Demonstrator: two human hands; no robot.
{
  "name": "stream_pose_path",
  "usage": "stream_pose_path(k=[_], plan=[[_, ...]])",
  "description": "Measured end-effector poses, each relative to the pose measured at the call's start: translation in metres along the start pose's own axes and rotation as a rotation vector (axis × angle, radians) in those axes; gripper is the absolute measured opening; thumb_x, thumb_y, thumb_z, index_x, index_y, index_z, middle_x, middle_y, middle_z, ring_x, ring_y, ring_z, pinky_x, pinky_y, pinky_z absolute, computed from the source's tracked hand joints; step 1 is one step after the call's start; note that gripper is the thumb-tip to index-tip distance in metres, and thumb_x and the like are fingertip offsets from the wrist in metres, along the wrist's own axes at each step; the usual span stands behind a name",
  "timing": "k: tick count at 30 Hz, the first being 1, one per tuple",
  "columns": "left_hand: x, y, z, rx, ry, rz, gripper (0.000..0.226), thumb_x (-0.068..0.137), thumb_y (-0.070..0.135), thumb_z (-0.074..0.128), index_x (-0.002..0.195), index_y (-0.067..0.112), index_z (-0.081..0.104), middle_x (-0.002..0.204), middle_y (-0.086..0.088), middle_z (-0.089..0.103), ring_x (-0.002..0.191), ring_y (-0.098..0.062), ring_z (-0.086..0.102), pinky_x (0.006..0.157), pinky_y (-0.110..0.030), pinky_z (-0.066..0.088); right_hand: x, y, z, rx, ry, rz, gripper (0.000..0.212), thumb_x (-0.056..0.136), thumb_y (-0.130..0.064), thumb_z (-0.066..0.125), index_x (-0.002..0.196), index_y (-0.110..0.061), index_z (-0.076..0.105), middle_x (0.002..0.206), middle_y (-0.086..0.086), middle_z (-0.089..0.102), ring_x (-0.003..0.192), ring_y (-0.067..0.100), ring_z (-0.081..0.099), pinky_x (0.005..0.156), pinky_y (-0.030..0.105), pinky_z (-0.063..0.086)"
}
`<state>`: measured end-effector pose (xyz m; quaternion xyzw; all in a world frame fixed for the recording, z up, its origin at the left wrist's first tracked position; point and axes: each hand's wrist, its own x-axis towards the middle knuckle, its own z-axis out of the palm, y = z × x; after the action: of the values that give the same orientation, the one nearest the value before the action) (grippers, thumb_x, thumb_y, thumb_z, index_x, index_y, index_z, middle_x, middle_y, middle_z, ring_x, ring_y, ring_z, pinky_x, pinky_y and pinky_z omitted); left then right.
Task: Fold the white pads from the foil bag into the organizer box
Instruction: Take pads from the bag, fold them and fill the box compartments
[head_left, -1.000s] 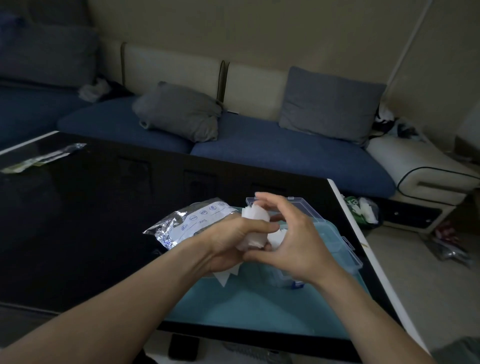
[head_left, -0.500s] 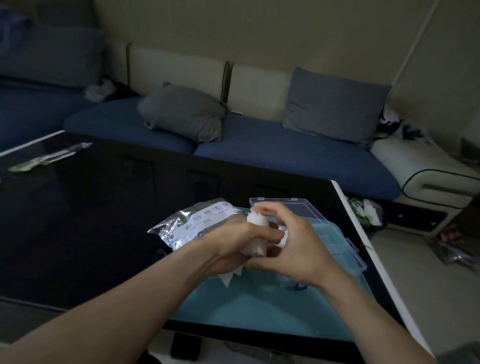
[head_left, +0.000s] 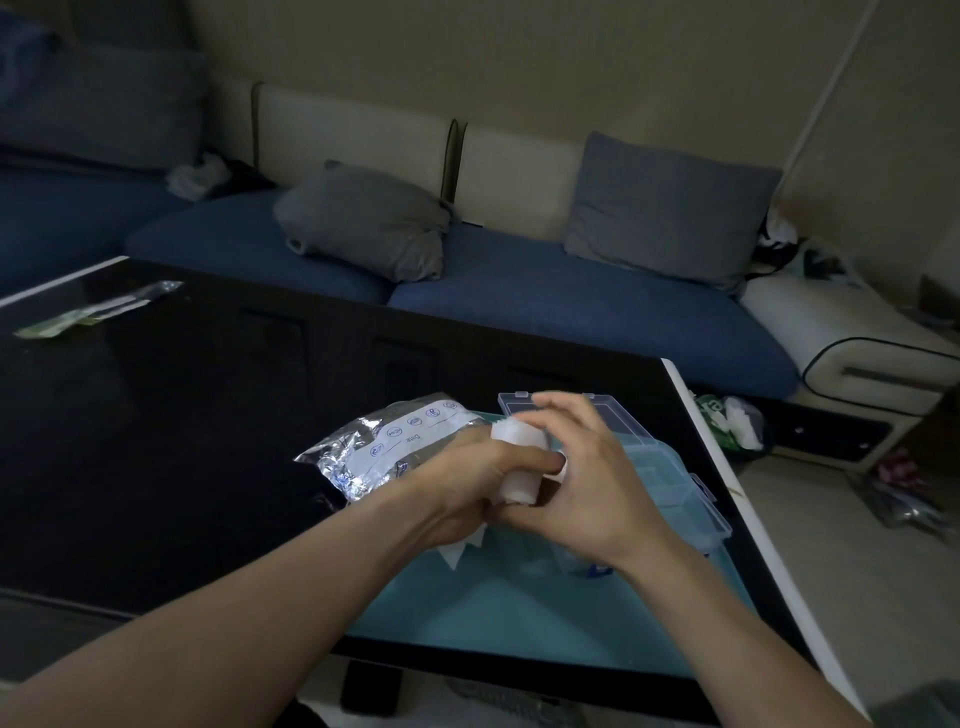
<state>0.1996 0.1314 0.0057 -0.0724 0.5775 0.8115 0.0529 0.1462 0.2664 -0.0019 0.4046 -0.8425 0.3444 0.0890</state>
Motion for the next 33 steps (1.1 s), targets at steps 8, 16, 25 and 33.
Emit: stream_pose_path(k=[8, 16, 25, 33], plan=[[-0.003, -0.002, -0.002, 0.087, -0.054, -0.022, 0.029, 0.076, 0.003, 0.069, 0.103, -0.007, 0.065, 0.096, -0.02, 0.064, 0.09, -0.03, 0.061, 0.073, -0.035, 0.046, -0.002, -0.006, 0.001, 0.074, -0.103, 0.055, 0.12, 0.056, -0.047, 0.09, 0.155, -0.034, 0.023, 0.149, -0.016, 0.042, 0.135, -0.001, 0.04, 0.105, 0.024, 0.042], [-0.004, -0.002, -0.005, 0.113, -0.075, -0.013, 0.044, 0.06, -0.003, 0.058, 0.104, 0.005, 0.062, 0.079, -0.015, 0.059, 0.073, -0.023, 0.061, 0.058, -0.027, 0.048, -0.001, -0.012, 0.004, 0.042, -0.103, 0.033, 0.097, 0.06, -0.027, 0.086, 0.147, -0.027, 0.042, 0.137, -0.013, 0.054, 0.12, 0.003, 0.051, 0.103, 0.022, 0.041], [0.004, -0.003, 0.002, 0.186, -0.029, -0.077, 0.022, 0.08, -0.009, 0.05, 0.092, 0.005, 0.062, 0.07, -0.01, 0.061, 0.063, -0.022, 0.056, 0.057, -0.027, 0.046, -0.006, -0.007, -0.002, 0.184, -0.265, 0.156, 0.119, 0.064, -0.023, 0.089, 0.156, -0.038, 0.016, 0.126, -0.011, 0.058, 0.108, 0.005, 0.062, 0.091, 0.02, 0.05], [0.009, -0.013, 0.007, 0.365, -0.194, -0.18, 0.028, 0.083, -0.016, 0.043, 0.095, 0.005, 0.058, 0.063, 0.007, 0.062, 0.056, -0.015, 0.049, 0.045, -0.02, 0.04, -0.01, 0.035, -0.027, 0.737, -0.28, 0.409, 0.048, 0.068, -0.017, 0.079, 0.114, -0.008, 0.068, 0.111, 0.021, 0.071, 0.089, 0.024, 0.068, 0.079, 0.035, 0.054]])
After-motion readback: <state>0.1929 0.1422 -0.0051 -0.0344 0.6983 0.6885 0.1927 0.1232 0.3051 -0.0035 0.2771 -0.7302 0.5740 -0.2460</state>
